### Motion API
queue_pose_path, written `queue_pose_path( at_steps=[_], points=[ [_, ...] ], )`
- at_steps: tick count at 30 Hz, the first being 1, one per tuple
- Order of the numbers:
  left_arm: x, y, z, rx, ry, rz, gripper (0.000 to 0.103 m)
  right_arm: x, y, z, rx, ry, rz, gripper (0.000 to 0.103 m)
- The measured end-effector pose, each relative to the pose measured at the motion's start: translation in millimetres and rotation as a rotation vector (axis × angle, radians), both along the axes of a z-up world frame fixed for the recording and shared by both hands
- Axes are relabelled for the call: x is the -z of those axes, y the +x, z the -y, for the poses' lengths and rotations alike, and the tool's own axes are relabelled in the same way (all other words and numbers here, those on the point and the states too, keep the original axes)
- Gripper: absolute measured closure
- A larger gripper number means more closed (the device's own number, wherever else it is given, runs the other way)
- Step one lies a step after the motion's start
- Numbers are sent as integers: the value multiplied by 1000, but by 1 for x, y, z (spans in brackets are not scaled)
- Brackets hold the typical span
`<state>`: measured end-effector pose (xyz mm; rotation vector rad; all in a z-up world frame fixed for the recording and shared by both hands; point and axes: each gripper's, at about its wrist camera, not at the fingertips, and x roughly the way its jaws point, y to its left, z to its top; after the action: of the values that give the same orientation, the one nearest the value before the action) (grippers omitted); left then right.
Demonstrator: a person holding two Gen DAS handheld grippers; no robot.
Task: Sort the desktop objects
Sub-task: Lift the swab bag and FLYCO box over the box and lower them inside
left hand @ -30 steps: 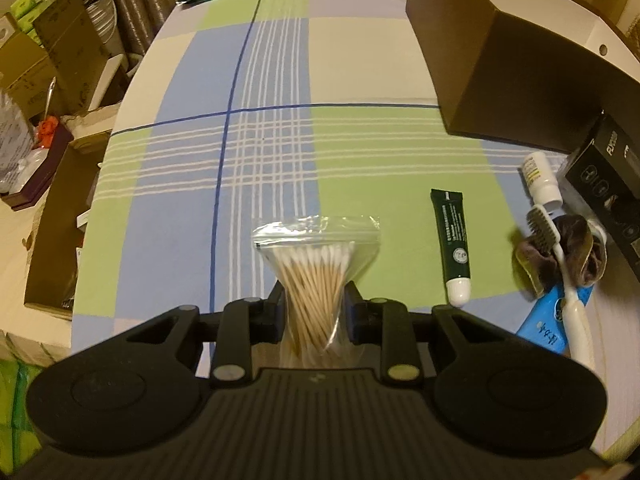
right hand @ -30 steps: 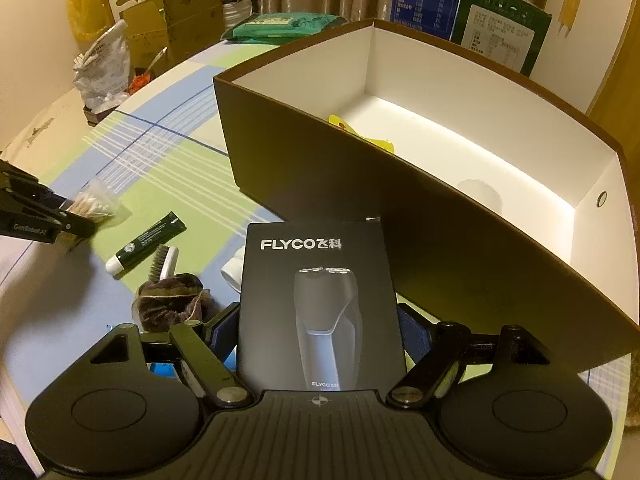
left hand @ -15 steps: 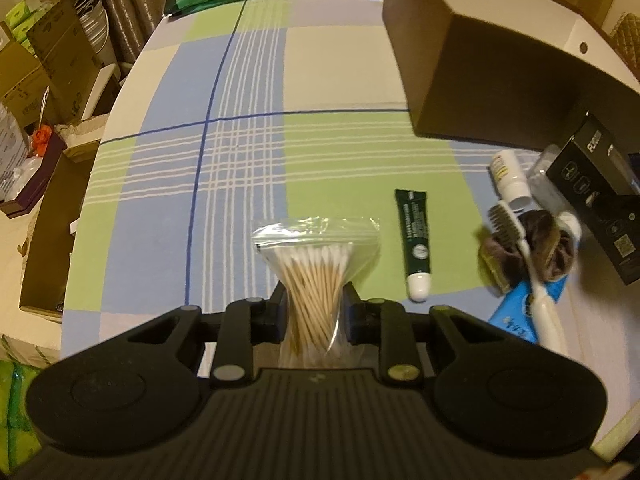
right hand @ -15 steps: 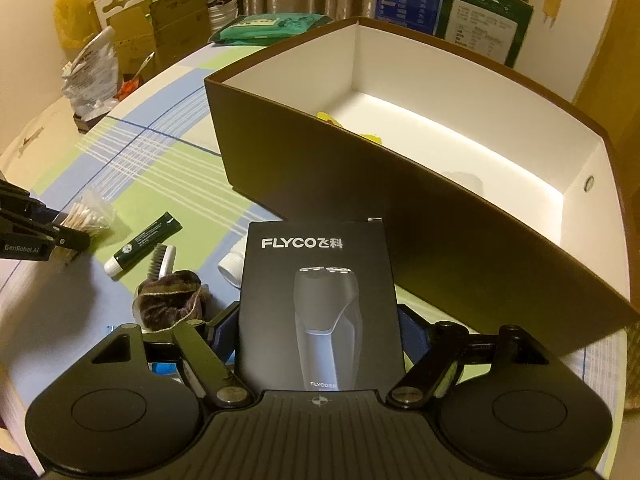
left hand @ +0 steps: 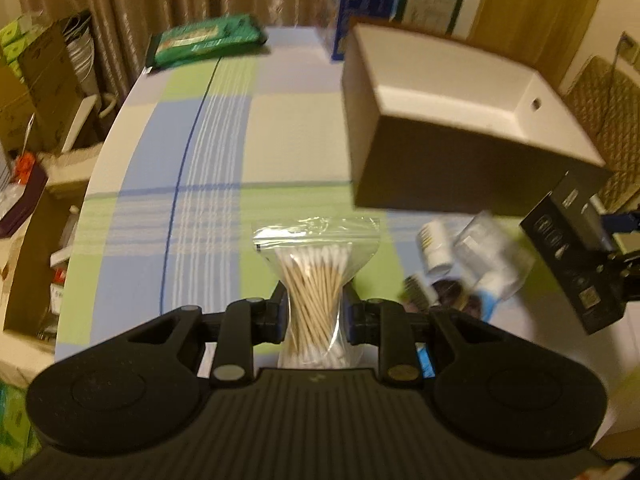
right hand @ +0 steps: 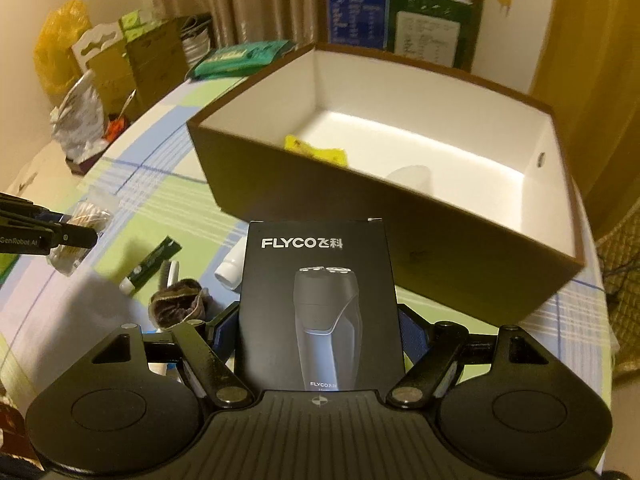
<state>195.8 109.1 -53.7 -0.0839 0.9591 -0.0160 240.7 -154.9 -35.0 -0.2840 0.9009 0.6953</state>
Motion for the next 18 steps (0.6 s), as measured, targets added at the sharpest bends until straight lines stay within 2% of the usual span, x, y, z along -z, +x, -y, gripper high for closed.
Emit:
queue_pose_path(
  at_steps=[8,18],
  points=[
    [-33,22,28,77,-40,94,82,-32,8,16,66,63,40,27],
    [-66,73,71,186,-47,192,82,-69,42,24,151,120,113,27]
  ],
)
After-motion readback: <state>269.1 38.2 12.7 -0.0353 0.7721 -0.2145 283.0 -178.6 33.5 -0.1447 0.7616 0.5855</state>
